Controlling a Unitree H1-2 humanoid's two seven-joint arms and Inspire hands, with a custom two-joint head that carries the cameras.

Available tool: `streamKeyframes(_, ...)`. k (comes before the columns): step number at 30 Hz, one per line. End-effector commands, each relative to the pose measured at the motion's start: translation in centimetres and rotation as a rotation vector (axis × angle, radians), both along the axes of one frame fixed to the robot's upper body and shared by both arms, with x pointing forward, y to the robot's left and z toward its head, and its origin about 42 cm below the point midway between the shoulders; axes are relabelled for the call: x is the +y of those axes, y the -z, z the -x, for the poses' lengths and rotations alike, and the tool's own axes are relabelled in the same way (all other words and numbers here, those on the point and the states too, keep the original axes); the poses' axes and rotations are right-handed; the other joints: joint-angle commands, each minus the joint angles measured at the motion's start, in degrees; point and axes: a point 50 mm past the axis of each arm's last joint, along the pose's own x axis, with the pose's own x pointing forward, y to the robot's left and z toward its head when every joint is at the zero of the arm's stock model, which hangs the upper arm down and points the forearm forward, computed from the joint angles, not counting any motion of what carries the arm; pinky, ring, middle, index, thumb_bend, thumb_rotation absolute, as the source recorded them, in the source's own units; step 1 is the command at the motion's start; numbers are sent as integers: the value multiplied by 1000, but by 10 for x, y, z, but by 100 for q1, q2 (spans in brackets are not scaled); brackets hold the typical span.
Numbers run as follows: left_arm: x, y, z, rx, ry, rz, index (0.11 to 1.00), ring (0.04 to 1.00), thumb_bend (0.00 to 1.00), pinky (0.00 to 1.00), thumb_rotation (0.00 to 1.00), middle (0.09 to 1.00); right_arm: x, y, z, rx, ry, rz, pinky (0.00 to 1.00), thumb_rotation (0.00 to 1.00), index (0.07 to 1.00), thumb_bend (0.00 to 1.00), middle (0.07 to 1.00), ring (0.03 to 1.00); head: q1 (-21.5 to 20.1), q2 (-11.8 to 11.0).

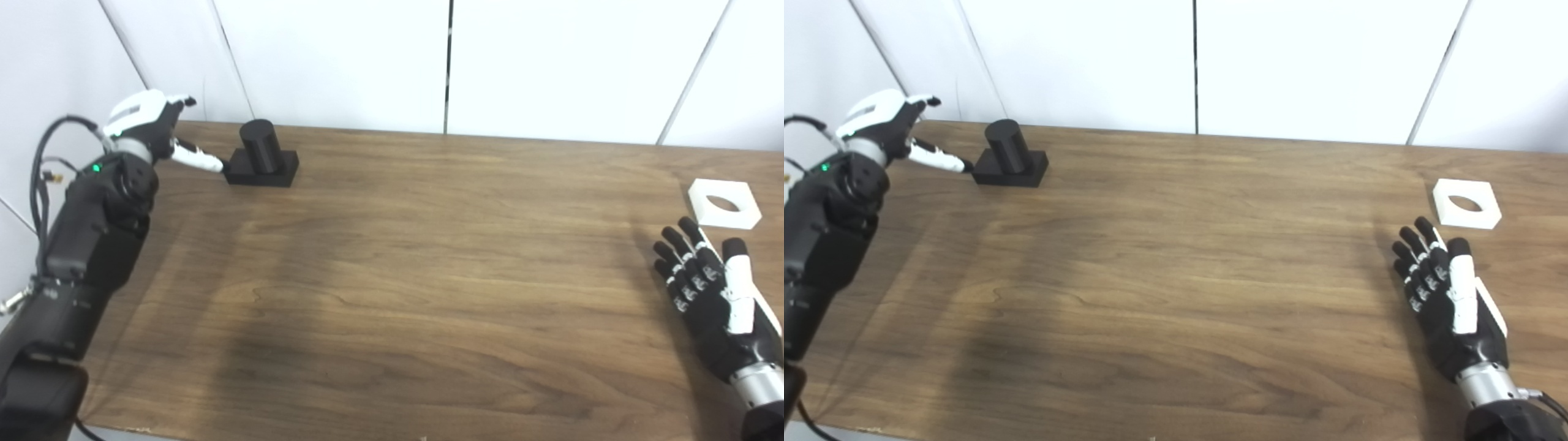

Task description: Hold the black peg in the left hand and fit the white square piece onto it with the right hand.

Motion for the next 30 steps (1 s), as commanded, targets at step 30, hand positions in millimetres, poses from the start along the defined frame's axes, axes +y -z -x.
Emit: streamKeyframes(30, 8, 19, -28, 96, -29, 74, 941, 1000, 1000, 1000, 213, 1000, -11, -32, 0, -50, -41, 60, 1000, 1000, 1000, 564, 953, 954, -146, 4)
